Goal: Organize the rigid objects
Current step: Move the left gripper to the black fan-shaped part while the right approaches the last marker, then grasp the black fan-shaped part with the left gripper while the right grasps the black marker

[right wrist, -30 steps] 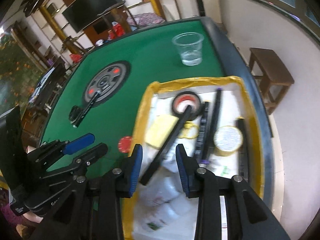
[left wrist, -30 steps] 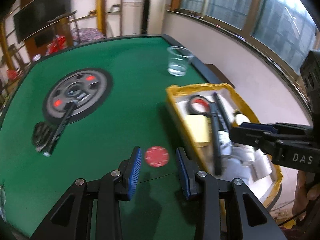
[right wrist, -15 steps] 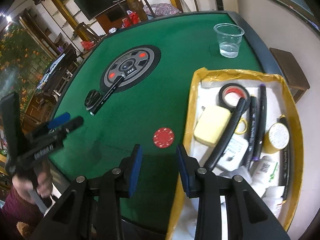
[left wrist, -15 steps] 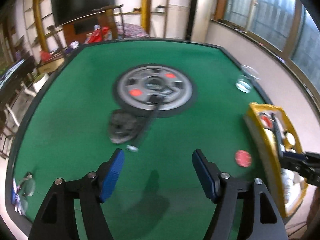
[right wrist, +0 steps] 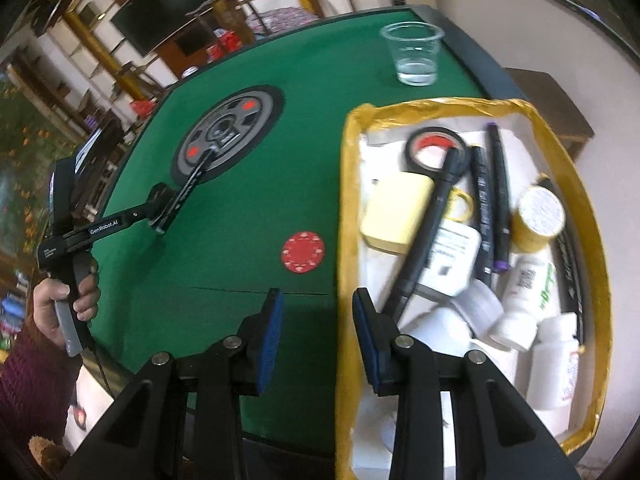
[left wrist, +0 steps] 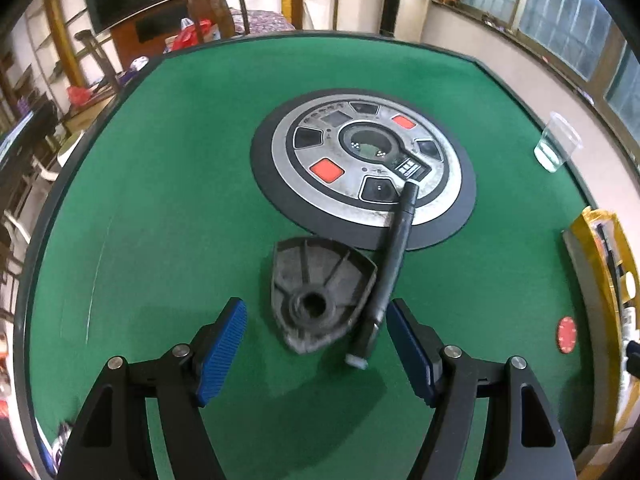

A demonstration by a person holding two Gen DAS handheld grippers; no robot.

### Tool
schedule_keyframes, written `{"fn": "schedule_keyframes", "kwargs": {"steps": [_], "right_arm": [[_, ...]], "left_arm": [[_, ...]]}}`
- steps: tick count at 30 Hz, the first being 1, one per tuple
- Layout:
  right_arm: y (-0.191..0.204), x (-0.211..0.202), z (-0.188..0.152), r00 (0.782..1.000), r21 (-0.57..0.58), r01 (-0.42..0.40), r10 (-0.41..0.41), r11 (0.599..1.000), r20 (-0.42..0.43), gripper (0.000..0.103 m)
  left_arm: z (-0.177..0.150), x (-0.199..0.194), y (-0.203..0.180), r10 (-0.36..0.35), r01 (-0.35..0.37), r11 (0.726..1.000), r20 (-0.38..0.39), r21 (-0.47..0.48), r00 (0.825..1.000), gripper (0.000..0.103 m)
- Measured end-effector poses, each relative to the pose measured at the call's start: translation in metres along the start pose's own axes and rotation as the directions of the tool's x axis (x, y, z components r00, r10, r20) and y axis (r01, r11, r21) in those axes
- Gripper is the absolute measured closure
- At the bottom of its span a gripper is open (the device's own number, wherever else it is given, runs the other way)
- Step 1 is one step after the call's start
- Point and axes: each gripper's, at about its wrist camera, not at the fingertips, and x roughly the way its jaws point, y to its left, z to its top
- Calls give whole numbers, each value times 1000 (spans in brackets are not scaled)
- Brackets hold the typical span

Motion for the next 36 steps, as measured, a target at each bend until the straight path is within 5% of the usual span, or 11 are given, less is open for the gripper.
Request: {"fn": "schedule_keyframes", "kwargs": {"steps": [13, 24, 31, 36], "right_arm": [[12, 1, 1, 999, 9, 38, -38, 999, -13, 69], [74, 31, 40, 993, -71, -75, 68, 995, -92, 64], [123, 83, 87, 967, -6, -181, 177, 983, -186, 58], [156, 135, 115, 961, 4, -147, 144, 989, -237, 58]], "left_arm": [[13, 27, 21, -69, 69, 997, 5, -16, 998, 18], [-21, 10, 29, -79, 78, 997, 18, 24, 997, 36], [-28, -5, 34, -121, 120, 992, 37, 28, 992, 25], [-34, -14, 44, -102, 101, 995, 51, 25, 993, 25]]}}
